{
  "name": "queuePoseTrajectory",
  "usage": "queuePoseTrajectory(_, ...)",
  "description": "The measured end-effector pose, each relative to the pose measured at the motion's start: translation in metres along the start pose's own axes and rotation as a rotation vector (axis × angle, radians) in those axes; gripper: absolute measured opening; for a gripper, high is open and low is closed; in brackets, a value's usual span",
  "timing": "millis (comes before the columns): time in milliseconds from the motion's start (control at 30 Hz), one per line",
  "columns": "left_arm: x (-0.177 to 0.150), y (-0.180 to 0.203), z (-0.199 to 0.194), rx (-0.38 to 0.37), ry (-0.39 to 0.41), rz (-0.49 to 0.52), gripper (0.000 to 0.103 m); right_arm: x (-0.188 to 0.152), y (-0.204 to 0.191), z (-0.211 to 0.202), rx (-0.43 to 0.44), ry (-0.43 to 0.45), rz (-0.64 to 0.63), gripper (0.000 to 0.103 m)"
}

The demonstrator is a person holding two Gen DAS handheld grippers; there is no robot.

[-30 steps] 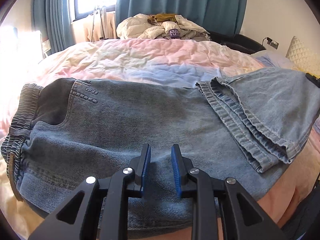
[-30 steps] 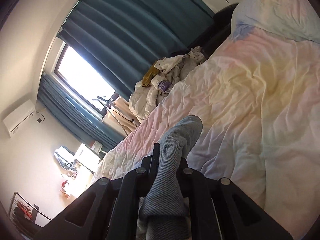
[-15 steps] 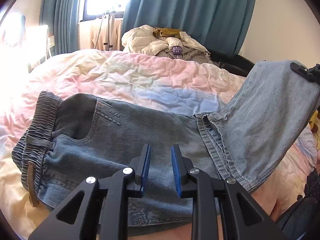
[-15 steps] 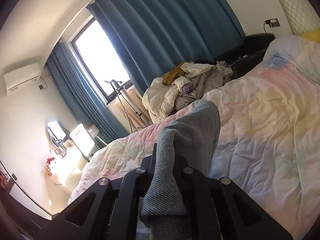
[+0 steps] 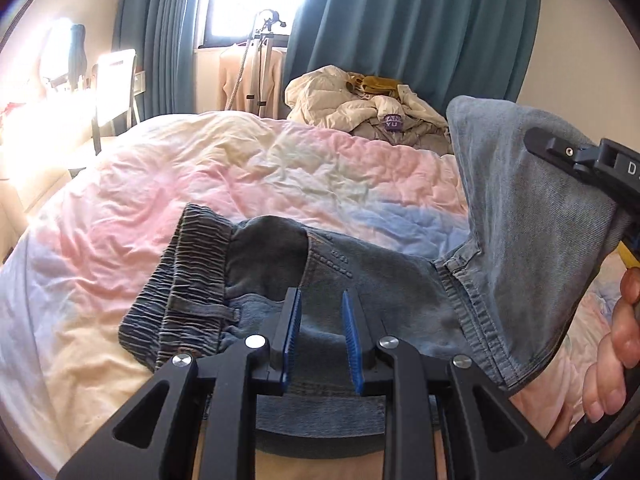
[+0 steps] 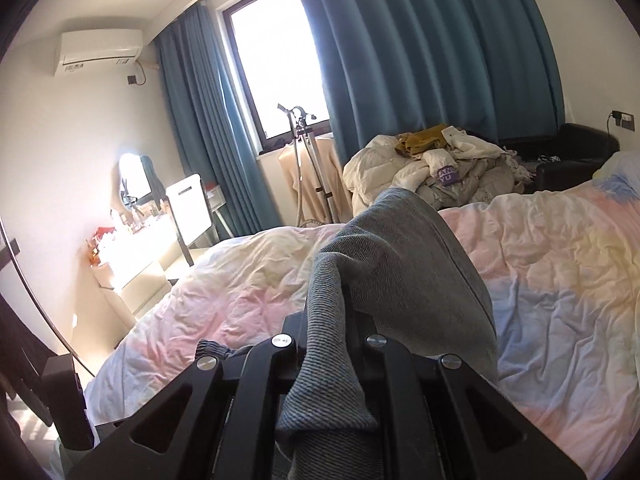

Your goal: Fold clothes

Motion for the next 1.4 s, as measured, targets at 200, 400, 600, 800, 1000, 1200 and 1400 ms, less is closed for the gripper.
queuePoseTrajectory(200, -0.009, -0.036, -0.010, 0.080, -0.046, -0.025, 0.022, -0.030, -0.056, 0.033, 0.069, -0.047, -0.077, 0.006)
queuePoseTrajectory(400, -0.018, -0.073, -0.029, 0.082, -0.033, -0.077, 0.022, -0.062, -0.100, 0.069, 0.137, -0.104, -0.121, 0.007)
queuePoseTrajectory(600, -0.023, -0.110, -0.038, 0.108, -0.023, -0.141, 0.022, -0.110, -0.122, 0.109, 0.170, -0.187, -0.133, 0.007)
queuePoseTrajectory(800, -0.024, -0.128, -0.034, 0.103, -0.006, -0.184, 0.022, -0.158, -0.140, 0.145, 0.188, -0.262, -0.168, 0.007)
queuePoseTrajectory(1000, -0.023, -0.130, -0.027, 0.075, 0.006, -0.205, 0.022, -0.166, -0.132, 0.152, 0.241, -0.272, -0.140, 0.012)
queuePoseTrajectory(1200, -0.023, -0.130, -0.019, 0.033, 0.015, -0.235, 0.022, -0.162, -0.132, 0.142, 0.343, -0.307, -0.127, 0.030)
queuePoseTrajectory(1400, -0.023, -0.112, -0.010, -0.026, 0.017, -0.200, 0.022, -0.139, -0.129, 0.102, 0.406, -0.301, -0.212, 0.033)
Point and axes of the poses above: each gripper's, at about its wrist camera, not at the fingertips, and z roughly the way its jaws point, y to its right, x to its top, the point moved 6 cm from there along z, roughly the way its jaws point, and after that the axes turned 3 degrees about x, right-handed, at the moved point
